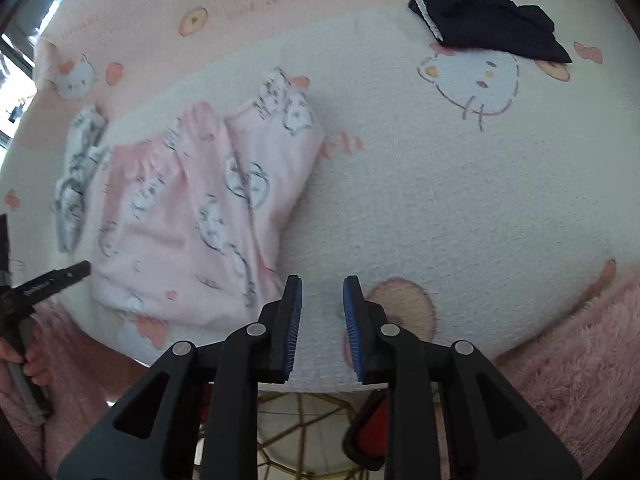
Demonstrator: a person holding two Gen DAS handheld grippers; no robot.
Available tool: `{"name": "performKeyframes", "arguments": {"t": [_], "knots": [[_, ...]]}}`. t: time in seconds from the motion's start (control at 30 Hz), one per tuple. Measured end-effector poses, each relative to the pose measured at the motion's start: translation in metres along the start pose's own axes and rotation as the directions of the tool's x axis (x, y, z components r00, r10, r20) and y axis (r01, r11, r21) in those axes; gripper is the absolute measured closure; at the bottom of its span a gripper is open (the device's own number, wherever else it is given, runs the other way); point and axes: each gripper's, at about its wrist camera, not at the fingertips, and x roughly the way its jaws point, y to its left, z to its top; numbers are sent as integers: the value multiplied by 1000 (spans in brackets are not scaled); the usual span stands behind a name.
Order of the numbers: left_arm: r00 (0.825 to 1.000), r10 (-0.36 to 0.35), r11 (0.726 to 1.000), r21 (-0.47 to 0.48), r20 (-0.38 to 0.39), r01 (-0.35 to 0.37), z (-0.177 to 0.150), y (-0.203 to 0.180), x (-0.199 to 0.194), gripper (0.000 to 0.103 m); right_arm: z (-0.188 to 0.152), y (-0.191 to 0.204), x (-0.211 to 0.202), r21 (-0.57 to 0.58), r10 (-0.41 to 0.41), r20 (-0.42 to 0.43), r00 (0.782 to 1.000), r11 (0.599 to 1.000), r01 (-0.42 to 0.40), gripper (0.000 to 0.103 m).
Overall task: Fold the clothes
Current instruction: 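Press the folded pants flat with both open grippers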
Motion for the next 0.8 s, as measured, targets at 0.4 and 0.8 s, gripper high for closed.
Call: {"name": "performKeyframes", "arguments": {"t": [0.4, 0.8], "knots": [[981, 185, 982, 32, 62, -187, 10, -13, 7, 55, -1, 56, 26, -209, -124, 1, 992, 970, 122, 79], [992, -32, 928, 371, 123, -16, 74, -93, 18, 55, 87, 128, 44, -314, 92, 47, 995, 947, -72, 73]]}}
